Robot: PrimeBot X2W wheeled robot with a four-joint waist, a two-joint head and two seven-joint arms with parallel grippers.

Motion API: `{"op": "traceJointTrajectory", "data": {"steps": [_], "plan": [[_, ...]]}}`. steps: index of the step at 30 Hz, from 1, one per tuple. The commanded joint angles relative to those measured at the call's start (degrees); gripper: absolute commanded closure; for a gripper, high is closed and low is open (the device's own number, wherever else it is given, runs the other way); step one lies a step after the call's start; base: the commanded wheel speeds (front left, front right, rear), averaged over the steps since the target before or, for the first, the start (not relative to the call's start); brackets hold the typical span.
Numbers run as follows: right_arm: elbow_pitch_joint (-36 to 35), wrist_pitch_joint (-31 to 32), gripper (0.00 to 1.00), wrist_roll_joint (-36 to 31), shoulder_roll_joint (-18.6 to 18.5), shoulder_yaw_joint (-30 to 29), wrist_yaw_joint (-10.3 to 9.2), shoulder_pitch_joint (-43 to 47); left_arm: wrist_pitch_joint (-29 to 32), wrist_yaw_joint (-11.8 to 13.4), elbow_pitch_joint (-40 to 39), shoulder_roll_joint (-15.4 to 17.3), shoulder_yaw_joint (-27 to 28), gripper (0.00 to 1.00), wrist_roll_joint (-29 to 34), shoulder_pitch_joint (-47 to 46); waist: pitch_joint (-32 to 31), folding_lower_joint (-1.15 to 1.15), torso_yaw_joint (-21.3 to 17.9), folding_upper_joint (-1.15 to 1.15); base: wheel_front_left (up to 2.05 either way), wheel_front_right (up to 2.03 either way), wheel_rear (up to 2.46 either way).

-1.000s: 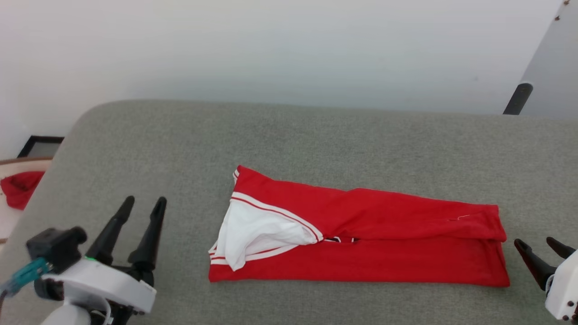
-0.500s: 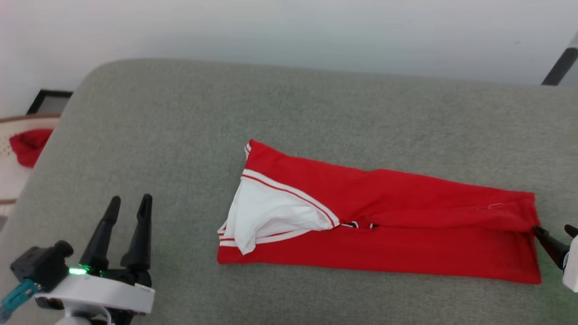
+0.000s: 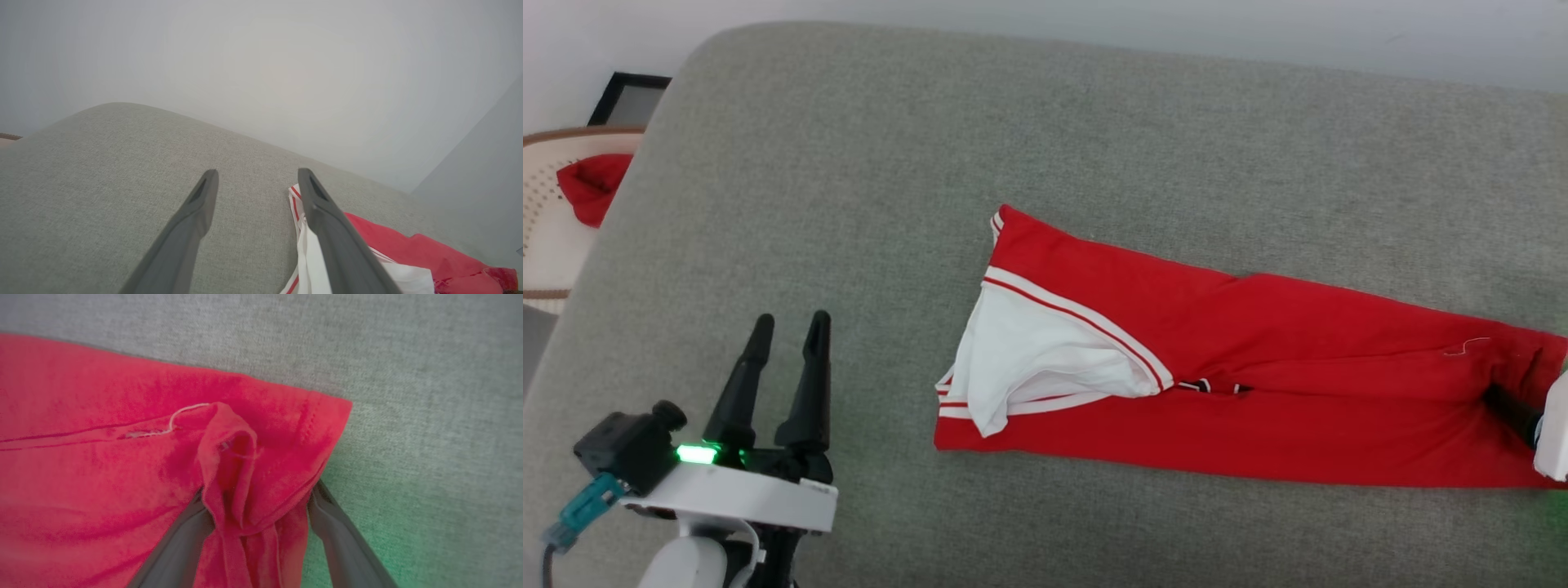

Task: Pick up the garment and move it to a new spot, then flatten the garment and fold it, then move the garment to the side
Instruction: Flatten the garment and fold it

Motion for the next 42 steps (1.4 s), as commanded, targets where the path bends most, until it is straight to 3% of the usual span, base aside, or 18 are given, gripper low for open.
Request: {"op": "traceJointTrajectory", "data": {"steps": [1,2,3,4,16,33,42], "plan": [[3.52,1.92,0.00,-0.16,2.48,2.19,-0.07,1.23,0.00,-0.13,-0.01,-0.16,-0.17,0.00,-0.38,-0.46,0.91,0.00,0.79,0.00,0.00,0.00,0.00],[4.30,2.88,0.40,0.20,2.83,2.66,-0.07,1.11,0.00,-0.13,-0.03,-0.19,-0.19,0.00,-0.57,-0.60,1.00,0.00,0.85,0.00,0.00,0.00,0.00],[4.63,3.49,0.93,0.69,3.17,3.27,-0.07,0.89,0.00,-0.14,-0.06,-0.38,-0.11,0.00,-0.78,-0.67,1.07,0.00,0.90,0.00,0.00,0.00,0.00],[4.72,4.28,1.00,1.19,3.32,4.00,-0.01,0.55,0.00,-0.14,-0.13,-0.49,-0.03,0.00,-0.95,-0.67,1.14,0.00,0.92,0.00,0.00,0.00,0.00],[4.58,4.24,1.00,2.28,-1.62,3.35,-0.15,-2.85,0.00,-0.14,-0.81,-0.86,1.28,0.00,-1.82,0.17,1.13,0.00,0.32,0.00,0.00,0.00,0.00],[7.32,0.63,1.00,-0.07,-9.24,-3.16,-0.08,-3.48,0.00,-0.15,-0.78,0.07,1.54,0.00,-2.23,2.38,-1.71,0.00,-2.29,0.00,0.00,0.00,0.00],[5.46,2.06,1.00,1.17,-8.63,-2.50,-0.08,-3.00,0.00,-0.15,-0.23,0.57,1.76,0.00,-2.54,3.80,-3.87,0.00,-3.98,0.00,0.00,0.00,0.00]]}}
